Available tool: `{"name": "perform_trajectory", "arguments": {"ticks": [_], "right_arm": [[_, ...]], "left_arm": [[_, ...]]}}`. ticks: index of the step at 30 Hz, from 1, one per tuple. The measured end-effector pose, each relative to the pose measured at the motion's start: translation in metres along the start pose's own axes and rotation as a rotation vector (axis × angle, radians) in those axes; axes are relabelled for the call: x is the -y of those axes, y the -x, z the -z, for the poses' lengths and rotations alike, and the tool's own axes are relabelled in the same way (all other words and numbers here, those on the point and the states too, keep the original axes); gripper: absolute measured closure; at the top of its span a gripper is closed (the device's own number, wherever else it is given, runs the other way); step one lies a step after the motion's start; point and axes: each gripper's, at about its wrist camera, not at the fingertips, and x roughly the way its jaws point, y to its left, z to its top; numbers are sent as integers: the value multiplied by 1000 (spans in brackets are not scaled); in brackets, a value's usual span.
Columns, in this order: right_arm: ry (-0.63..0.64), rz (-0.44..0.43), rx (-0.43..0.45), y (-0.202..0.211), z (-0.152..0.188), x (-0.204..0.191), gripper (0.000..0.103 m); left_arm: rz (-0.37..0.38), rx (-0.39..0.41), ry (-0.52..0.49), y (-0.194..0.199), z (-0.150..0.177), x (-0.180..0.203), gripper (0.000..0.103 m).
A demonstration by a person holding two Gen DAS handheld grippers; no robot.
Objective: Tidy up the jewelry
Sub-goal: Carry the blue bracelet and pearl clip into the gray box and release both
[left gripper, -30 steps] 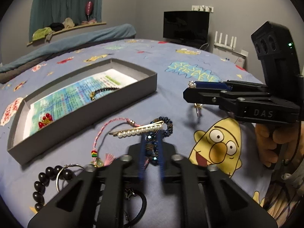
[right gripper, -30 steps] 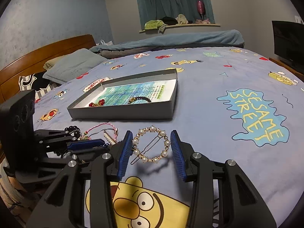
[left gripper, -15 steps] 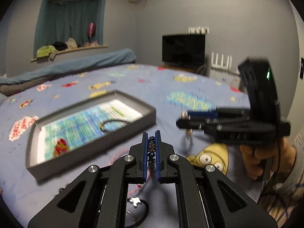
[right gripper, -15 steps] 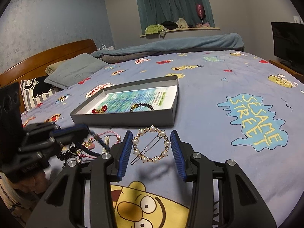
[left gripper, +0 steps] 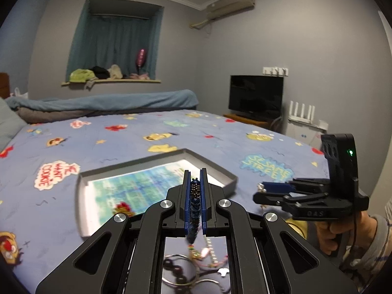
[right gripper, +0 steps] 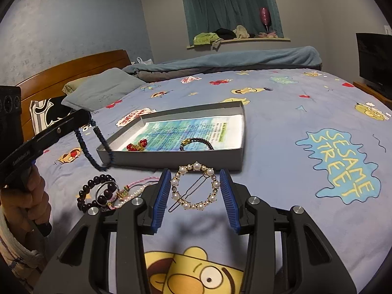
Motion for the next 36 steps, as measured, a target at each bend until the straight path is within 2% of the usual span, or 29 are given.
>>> {"name": "perform_trajectory", "arguments": {"ticks": [15,22,28,36], "right_arm": [[8,-41,24,-18,-17,-22,62],[15,-30,43,-30,-29,-25,62],[-12,-3,49,-48,-41,-13,62],[-55,22,24,-73,-46,-1,62]], "left_arm": [[-89,31,74,2,-7,-48,95],[-122,30,121,-7,-11,-73,95],[-163,3,159,-22,-9,-97,95],[-176,-59,211,-45,1,-122,95]]}}
